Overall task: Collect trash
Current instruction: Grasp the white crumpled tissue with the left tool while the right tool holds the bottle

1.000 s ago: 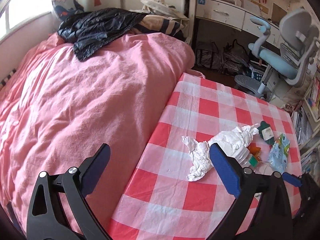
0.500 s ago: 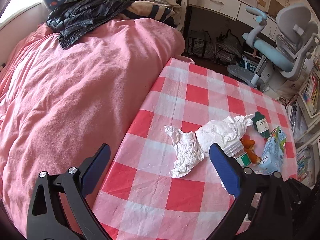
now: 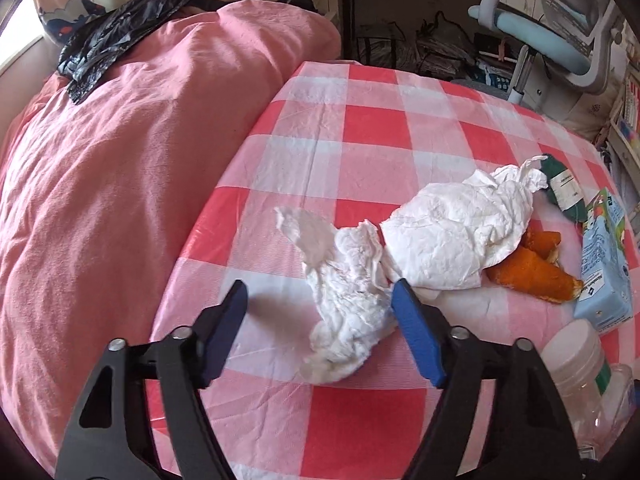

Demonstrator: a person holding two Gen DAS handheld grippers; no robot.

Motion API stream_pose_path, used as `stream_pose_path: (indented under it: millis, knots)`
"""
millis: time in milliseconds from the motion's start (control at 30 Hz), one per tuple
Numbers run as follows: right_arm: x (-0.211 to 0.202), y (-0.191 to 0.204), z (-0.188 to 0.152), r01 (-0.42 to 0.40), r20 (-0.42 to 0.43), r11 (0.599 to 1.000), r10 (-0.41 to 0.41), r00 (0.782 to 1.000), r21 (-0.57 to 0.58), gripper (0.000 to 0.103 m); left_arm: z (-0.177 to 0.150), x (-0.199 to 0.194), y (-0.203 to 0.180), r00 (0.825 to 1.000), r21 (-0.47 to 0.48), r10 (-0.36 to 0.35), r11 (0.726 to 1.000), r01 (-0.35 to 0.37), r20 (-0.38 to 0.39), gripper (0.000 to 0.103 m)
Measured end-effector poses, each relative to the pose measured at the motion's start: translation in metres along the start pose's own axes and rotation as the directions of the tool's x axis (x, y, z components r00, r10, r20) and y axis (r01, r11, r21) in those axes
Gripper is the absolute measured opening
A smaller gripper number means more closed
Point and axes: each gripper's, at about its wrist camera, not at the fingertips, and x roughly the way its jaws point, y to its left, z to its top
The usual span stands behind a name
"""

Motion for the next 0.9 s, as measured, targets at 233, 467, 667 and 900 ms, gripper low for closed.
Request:
stream_pose_path:
  millis: [233, 467, 667, 900]
  knots:
    - [0.001, 0.003, 0.009, -0.024, 0.043, 0.999, 0.023, 0.999, 0.022, 0.054, -0.011, -0.032, 0.008, 0.994, -0.002, -0.109, 0.994, 0.109, 0.007, 0.012]
    - [-0.030, -0.013, 0.004, -0.038, 0.139, 0.994, 0.023, 0.990, 0.105, 0.054, -0.029, -0.089, 0.017, 0.972, -0.021, -0.219, 0.975, 0.222, 0.087, 0.011]
    - [-0.048, -0.022, -0.008, -0.006, 0.180, 0.989, -0.022, 0.983, 0.150, 0.054, -0.047, -0.104, 0.004, 0.964, 0.007, -0.246, 0.969, 0.247, 0.101, 0.011]
    - [-0.053, -0.019, -0.012, 0.019, 0.194, 0.990, -0.045, 0.980, 0.137, 0.054, -0.051, -0.113, -0.011, 0.957, 0.045, -0.260, 0.965, 0.256, 0.131, 0.012]
